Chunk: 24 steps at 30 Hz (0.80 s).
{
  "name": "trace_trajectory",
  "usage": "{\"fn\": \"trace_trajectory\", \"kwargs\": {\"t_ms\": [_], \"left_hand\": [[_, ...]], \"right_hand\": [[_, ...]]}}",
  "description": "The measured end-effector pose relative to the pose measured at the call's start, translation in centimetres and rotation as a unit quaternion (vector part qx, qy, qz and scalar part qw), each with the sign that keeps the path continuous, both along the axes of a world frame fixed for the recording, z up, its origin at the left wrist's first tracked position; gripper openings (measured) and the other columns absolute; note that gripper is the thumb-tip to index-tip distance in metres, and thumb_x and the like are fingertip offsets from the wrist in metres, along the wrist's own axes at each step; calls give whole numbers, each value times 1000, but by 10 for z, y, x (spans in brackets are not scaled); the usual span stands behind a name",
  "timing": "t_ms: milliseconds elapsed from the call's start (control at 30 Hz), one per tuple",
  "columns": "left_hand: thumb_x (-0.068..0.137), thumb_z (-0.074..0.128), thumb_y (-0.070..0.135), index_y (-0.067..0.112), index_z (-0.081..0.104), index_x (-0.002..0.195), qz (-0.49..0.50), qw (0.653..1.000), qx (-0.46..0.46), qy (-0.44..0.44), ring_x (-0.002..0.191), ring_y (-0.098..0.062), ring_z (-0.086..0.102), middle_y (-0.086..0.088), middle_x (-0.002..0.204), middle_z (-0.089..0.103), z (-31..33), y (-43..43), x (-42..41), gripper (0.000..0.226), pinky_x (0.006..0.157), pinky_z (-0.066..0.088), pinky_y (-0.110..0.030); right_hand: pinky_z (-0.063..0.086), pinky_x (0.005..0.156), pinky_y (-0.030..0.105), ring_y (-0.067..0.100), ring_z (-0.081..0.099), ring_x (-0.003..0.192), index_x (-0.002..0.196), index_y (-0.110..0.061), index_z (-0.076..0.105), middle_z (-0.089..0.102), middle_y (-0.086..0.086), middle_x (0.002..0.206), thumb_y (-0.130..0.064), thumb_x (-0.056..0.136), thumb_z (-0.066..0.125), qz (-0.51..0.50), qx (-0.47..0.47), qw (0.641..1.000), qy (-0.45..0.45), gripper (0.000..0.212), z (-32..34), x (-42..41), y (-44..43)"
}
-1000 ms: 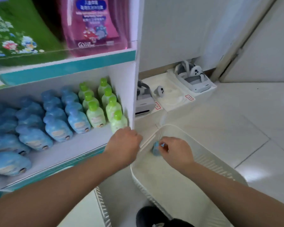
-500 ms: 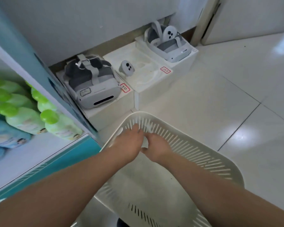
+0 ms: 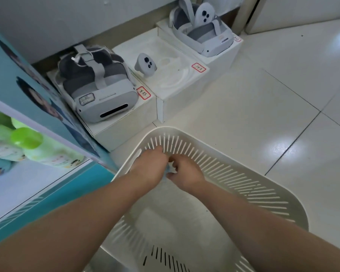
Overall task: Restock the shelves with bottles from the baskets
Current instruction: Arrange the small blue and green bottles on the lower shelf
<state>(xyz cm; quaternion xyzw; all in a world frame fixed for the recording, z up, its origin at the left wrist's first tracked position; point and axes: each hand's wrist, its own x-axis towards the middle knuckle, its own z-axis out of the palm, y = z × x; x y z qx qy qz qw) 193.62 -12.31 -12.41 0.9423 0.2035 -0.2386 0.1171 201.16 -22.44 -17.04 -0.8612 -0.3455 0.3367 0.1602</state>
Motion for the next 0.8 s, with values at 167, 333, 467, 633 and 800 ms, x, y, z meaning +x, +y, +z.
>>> {"fn": "trace_trajectory", "kwargs": {"t_ms": [167,333,467,633,800], "left_hand": [[77,53,-3,17,67,112,-80,994,-51,-47,112,-25,53,1,121,56,17,6,-11,42,88,45,-33],[76,58,-6,19,72,103,-58,986,-115,-102,105,-18,56,6,114,62,41,22,-26,39,85,43,-28],[74,63,-6,19,74,97,33,963,-202,-176,91,-15,59,3,100,67,77,23,-39,36,82,48,-31],[74,75,7,18,68,112,106,946,-198,-234,86,-16,61,0,100,62,127,25,-58,41,82,51,-33],[80,73,20,22,67,115,139,944,-148,-260,74,-5,55,10,95,58,169,25,-88,36,66,38,-14]], "right_hand": [[44,93,32,25,52,118,137,-24,42,51,4,131,-17,79,69,82,-26,996,39,64,14,1,0],[49,93,39,19,60,105,123,-28,53,63,-2,114,-20,59,86,55,12,990,130,73,33,-2,-2],[51,91,36,12,61,102,117,-26,57,65,-6,109,-23,51,90,40,62,986,153,74,56,-10,-3],[55,83,35,18,66,94,106,-19,56,66,-2,101,-23,52,90,23,103,981,163,64,100,-22,-3],[55,78,40,19,66,86,95,-19,53,66,-2,91,-42,47,87,42,117,986,111,63,143,-44,0]]}}
